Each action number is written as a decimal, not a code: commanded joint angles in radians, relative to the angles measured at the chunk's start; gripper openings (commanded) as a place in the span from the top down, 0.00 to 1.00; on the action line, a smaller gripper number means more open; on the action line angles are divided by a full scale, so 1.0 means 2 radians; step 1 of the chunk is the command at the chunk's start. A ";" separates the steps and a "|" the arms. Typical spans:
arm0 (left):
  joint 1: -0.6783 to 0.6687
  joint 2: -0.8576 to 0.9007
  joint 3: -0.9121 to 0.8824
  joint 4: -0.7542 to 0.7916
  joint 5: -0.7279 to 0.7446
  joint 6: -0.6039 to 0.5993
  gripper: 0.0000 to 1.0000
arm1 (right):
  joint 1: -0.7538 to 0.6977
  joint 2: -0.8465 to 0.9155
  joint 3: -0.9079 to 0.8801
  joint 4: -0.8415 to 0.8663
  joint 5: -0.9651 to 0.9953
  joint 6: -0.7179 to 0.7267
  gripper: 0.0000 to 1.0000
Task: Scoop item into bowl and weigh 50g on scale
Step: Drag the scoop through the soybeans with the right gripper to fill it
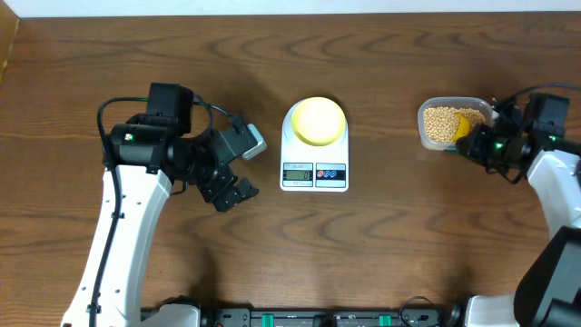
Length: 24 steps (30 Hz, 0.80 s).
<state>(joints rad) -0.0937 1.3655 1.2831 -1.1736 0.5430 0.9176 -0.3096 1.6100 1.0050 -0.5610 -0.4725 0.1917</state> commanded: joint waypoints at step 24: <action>-0.001 -0.001 -0.002 -0.002 -0.003 0.004 0.10 | -0.121 0.034 0.004 0.003 -0.241 0.014 0.99</action>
<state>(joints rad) -0.0937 1.3655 1.2831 -1.1736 0.5430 0.9176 -0.5251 1.6764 1.0050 -0.5564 -0.8375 0.2241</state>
